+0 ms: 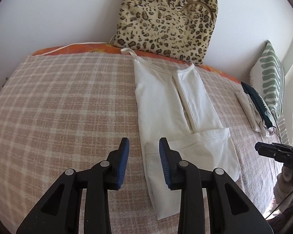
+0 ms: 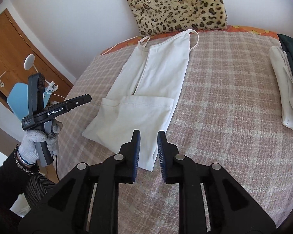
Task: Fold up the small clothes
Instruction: 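Release the folded hem and move both grippers toward the camisole straps, then grasp the camisole straps with both grippers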
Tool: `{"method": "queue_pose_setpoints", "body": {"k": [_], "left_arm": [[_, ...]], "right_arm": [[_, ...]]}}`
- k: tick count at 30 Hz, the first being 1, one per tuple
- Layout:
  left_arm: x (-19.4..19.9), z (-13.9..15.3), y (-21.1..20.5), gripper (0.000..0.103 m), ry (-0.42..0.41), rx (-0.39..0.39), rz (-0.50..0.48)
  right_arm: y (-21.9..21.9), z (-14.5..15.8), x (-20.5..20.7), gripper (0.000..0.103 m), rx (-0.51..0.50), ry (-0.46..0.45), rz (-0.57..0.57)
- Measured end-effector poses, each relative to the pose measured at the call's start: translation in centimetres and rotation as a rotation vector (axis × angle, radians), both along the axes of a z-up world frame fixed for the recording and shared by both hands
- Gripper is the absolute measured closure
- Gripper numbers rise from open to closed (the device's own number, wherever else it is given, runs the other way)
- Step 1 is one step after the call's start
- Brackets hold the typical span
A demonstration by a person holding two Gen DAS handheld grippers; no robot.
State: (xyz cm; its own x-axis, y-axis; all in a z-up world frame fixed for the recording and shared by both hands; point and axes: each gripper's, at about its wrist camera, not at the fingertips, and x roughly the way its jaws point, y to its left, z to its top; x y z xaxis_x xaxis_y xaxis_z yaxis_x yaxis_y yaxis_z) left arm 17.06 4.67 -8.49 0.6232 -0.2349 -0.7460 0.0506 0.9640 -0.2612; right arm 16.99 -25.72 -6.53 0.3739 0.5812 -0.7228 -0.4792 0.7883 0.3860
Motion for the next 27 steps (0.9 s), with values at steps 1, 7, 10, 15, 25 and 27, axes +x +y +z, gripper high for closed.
{"method": "queue_pose_setpoints", "body": {"k": [1,7,10,15,25,27], "left_arm": [[0.4,0.4,0.2,0.062,-0.013,-0.007,-0.004],[4.7,1.3,1.4,0.054,-0.003,-0.084,-0.067],[7.0,1.6,2.1,0.054,0.001,-0.106,-0.086],[11.4,1.1,3.4,0.054,0.031,-0.144,-0.071],[17.5,-1.9,2.7,0.054,0.092,-0.131,-0.063],[18.4,-2.5,2.6,0.054,0.1,-0.133,-0.065]], "right_arm": [[-0.1,0.3,0.5,0.066,-0.003,-0.012,-0.015],[0.0,1.1,4.9,0.062,-0.014,-0.025,-0.09],[0.1,1.1,7.3,0.061,-0.023,-0.021,-0.105],[0.9,0.9,12.3,0.041,-0.011,0.011,-0.085],[3.4,-2.5,21.7,0.041,0.005,0.114,-0.1],[3.9,-3.1,22.7,0.041,0.012,0.127,-0.089]]}}
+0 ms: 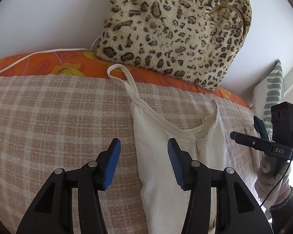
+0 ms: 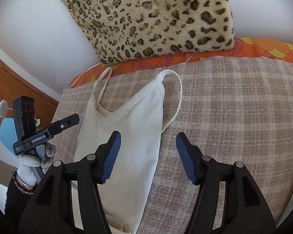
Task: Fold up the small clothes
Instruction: 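Grasp the camisole straps with both grippers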
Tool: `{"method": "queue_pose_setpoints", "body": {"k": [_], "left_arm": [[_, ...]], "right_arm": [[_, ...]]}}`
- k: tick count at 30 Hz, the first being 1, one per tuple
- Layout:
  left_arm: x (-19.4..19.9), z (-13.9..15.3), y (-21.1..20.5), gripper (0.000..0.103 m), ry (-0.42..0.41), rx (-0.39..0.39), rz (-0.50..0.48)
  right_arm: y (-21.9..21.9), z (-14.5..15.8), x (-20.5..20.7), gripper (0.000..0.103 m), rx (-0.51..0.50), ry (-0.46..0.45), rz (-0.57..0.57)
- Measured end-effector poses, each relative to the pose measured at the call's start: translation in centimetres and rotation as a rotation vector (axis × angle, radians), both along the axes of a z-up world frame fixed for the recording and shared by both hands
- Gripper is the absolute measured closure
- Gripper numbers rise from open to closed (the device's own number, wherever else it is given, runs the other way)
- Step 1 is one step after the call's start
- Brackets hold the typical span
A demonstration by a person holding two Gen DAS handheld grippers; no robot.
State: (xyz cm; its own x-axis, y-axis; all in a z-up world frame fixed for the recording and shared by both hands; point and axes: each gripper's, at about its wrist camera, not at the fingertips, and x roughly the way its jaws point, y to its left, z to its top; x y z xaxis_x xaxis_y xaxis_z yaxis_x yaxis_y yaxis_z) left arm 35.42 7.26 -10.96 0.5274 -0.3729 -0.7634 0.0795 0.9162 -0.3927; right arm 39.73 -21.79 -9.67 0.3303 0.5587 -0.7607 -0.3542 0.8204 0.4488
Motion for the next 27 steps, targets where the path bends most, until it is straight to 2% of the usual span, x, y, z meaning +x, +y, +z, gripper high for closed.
{"method": "queue_pose_setpoints", "body": {"k": [6,13,14,15,16,17,18,21,27], "left_arm": [[2.0,-1.5,-0.4,0.054,0.01,0.033,0.013],[2.8,-2.0,-1.4,0.057,-0.049,0.115,0.023],[2.9,-2.0,-1.5,0.061,-0.056,0.121,0.024],[3.0,-2.2,-1.6,0.075,-0.056,0.121,0.016],[3.0,-2.2,-1.8,0.083,-0.058,0.121,0.011],[3.1,-2.3,-1.9,0.086,-0.063,0.122,0.013],[3.2,-2.3,-1.9,0.094,-0.064,0.114,0.013],[3.2,-2.0,-1.7,0.101,-0.073,0.061,0.023],[2.5,-0.4,-1.8,0.101,-0.112,0.026,0.021]], "right_arm": [[1.5,-1.5,2.5,0.041,-0.018,0.017,-0.002],[2.3,-2.0,4.2,0.043,-0.047,-0.001,-0.054],[2.2,-2.0,4.3,0.05,-0.052,-0.006,-0.061],[2.2,-2.0,4.3,0.059,-0.06,-0.011,-0.065],[2.3,-2.0,4.4,0.065,-0.059,-0.013,-0.06],[2.3,-2.0,4.4,0.08,-0.047,-0.001,-0.046],[2.5,-2.2,4.5,0.087,-0.04,0.011,-0.038],[3.2,-2.1,4.1,0.091,-0.055,-0.015,-0.027],[3.7,-0.4,3.4,0.092,-0.038,-0.054,-0.024]]}}
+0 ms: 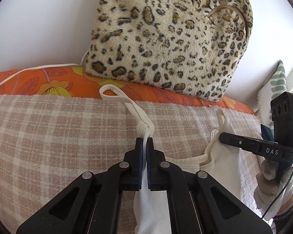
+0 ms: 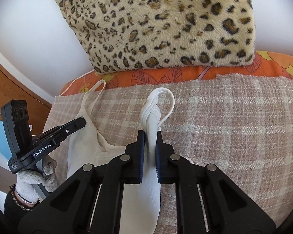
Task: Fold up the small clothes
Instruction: 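Grasp the camisole straps with both grippers, then fold the straps over the body toward the hem with both grippers, release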
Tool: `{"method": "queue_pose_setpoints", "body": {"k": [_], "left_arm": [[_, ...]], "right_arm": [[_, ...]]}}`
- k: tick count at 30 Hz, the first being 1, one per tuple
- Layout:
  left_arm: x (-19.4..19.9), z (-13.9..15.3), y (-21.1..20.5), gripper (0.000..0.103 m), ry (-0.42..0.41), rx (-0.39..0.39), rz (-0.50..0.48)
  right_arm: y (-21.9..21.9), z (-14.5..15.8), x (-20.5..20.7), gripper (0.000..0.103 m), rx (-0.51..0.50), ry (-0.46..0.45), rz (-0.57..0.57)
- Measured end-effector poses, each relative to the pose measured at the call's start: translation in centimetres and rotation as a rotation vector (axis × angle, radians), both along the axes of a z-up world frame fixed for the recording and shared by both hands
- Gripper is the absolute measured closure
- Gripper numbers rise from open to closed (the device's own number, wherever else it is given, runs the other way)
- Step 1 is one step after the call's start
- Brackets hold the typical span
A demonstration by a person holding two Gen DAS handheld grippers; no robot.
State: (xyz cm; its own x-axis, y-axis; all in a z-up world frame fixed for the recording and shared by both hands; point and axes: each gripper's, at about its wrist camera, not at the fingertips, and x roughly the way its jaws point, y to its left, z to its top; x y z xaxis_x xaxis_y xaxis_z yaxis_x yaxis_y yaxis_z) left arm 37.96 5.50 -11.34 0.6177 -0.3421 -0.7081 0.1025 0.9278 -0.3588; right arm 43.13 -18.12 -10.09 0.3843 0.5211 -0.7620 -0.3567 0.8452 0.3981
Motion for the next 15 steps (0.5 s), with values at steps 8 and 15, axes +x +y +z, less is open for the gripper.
{"method": "queue_pose_setpoints", "body": {"k": [8,15], "left_arm": [[-2.2,3.0,-0.5,0.102,-0.064,-0.052,-0.024],[-5.5,5.8,-0.9,0.102,-0.105,-0.072,-0.047]], "right_arm": [[-0.4,3.4,-2.2,0.093,0.035,-0.053,0.006],[-0.3,6.5,-6.0,0.093,0.05,-0.111,0.047]]}}
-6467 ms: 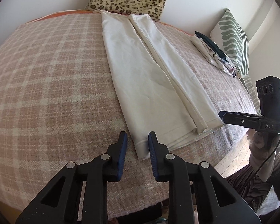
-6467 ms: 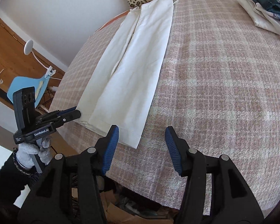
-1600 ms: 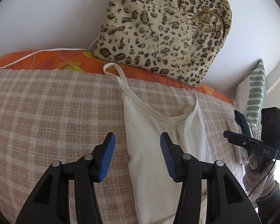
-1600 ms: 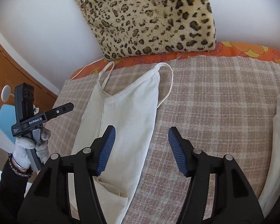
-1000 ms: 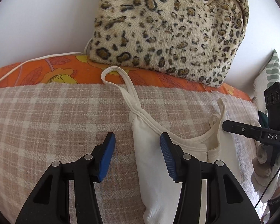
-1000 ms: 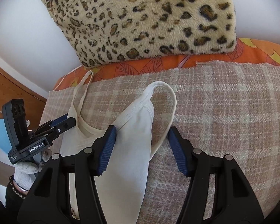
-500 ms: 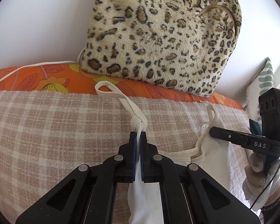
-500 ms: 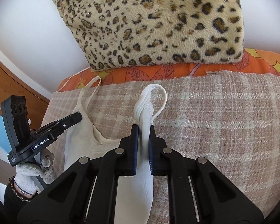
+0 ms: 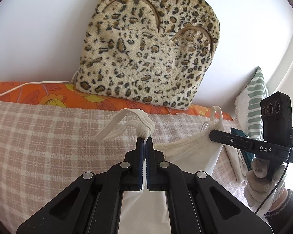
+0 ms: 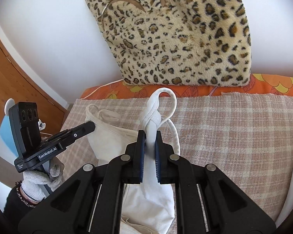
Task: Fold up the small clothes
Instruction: 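Fold the straps over the body toward the hem with both grippers, release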
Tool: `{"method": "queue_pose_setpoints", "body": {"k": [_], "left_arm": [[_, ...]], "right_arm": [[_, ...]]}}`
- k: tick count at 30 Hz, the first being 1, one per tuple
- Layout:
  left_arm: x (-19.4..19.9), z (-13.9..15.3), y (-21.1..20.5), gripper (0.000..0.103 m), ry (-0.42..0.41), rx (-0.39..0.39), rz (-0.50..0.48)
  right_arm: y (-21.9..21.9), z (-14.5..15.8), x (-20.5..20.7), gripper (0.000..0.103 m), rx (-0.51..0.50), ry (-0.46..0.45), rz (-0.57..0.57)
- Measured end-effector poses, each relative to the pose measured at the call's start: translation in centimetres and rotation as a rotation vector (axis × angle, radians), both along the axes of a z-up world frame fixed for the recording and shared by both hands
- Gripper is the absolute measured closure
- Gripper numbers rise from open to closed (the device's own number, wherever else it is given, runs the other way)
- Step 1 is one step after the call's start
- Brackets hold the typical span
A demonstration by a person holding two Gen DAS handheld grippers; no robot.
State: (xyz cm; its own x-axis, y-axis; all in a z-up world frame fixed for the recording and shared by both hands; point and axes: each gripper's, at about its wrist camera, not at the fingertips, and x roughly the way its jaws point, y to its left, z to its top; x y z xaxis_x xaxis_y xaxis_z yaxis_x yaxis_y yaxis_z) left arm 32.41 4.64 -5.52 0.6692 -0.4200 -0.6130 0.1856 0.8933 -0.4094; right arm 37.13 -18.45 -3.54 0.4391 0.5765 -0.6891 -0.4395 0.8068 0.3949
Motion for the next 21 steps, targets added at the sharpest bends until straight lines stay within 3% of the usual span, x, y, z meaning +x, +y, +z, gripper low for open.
{"method": "queue_pose_setpoints", "body": {"k": [12,21], "left_arm": [[-7.8,3.2,0.3,0.103,-0.041,0.002,-0.019],[-14.1,2.2,-1.1,0.103,-0.044,0.036,-0.051]], "right_arm": [[-1.2,3.4,-8.6,0.093,-0.036,-0.068,0.035],[-2.8,3.1,-15.4,0.093,-0.072,-0.088,0.053]]}}
